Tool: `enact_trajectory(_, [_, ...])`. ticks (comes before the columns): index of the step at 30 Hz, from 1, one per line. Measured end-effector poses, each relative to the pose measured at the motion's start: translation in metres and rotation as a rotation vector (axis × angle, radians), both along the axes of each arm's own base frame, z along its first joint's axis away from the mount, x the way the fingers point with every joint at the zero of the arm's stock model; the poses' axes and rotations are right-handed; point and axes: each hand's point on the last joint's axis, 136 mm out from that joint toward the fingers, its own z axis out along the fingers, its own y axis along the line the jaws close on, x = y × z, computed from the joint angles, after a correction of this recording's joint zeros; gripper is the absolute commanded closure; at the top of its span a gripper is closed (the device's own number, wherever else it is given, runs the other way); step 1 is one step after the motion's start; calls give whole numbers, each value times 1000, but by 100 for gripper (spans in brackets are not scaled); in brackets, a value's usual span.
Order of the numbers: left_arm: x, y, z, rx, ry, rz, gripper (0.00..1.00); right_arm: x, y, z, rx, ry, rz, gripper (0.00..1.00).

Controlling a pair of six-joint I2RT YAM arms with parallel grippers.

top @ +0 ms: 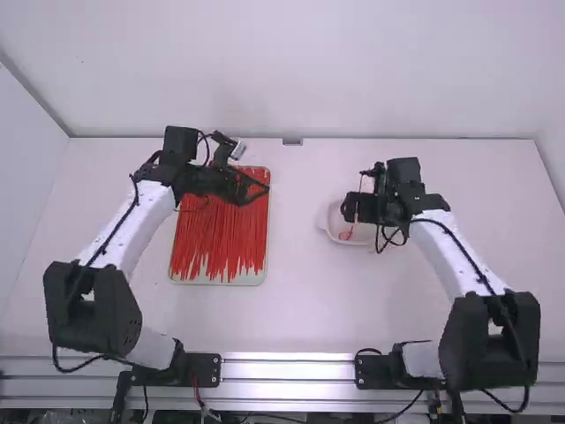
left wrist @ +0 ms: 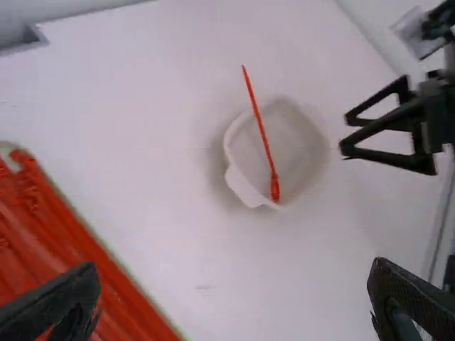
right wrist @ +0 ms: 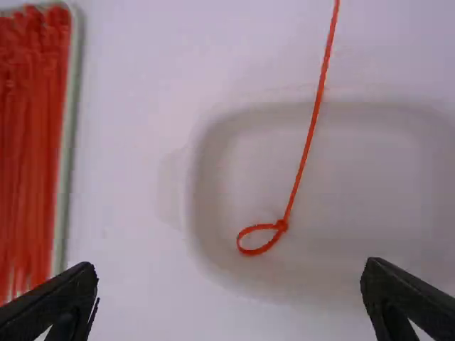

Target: Fasten the cable tie

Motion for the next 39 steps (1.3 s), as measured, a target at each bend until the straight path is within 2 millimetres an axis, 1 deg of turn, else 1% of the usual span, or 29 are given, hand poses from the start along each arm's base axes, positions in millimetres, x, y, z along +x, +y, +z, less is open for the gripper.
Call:
enact_trajectory(1, [-2,3,3,14,1,17,1,-3,3,9,2,-21,9,1])
enact_trajectory(2, [-3,4,3,19,4,26,1,-5,4,13,4,-30,14,1])
enact_trajectory(5, [-2,10,4,42,15,71,2,-13,12,33,11,-81,39,2])
enact_trajectory(7, [1,14,4,49,12,92,4,-13,13,40,13,-107,43,4])
enact_trajectory(8, [4,18,5,53,8,117,5,-11,10,45,8,-133,38,5])
enact_trajectory(10, [6,25,6,57,-2,149,7,-10,3,46,-4,-157,25,7])
enact_trajectory(12, [8,39,9,62,-15,206,10,-9,-12,44,-33,-178,-5,10])
enact_trajectory(15, [9,53,12,66,-33,273,13,-9,-29,41,-72,-204,-36,13])
enact_trajectory(18, [8,59,16,70,-59,320,17,-8,-48,41,-120,-248,-68,18])
enact_trajectory(20, [6,64,17,77,-84,350,21,-9,-63,44,-158,-292,-106,22])
enact_trajectory(23, [3,70,19,92,-123,386,25,-11,-77,50,-206,-353,-147,26])
enact_trajectory(28, [-3,83,28,121,-227,463,36,-18,-86,59,-243,-463,-185,38])
enact_trajectory(34, [-13,99,37,150,-343,556,47,-28,-88,65,-250,-575,-205,50])
enact_trajectory(36, [-18,108,42,161,-398,605,53,-34,-89,67,-246,-630,-212,55])
enact_trajectory(38, [-22,113,43,169,-425,633,57,-39,-89,66,-245,-651,-215,59])
enact_trajectory(39, [-28,118,41,183,-441,664,61,-45,-89,62,-247,-659,-217,63])
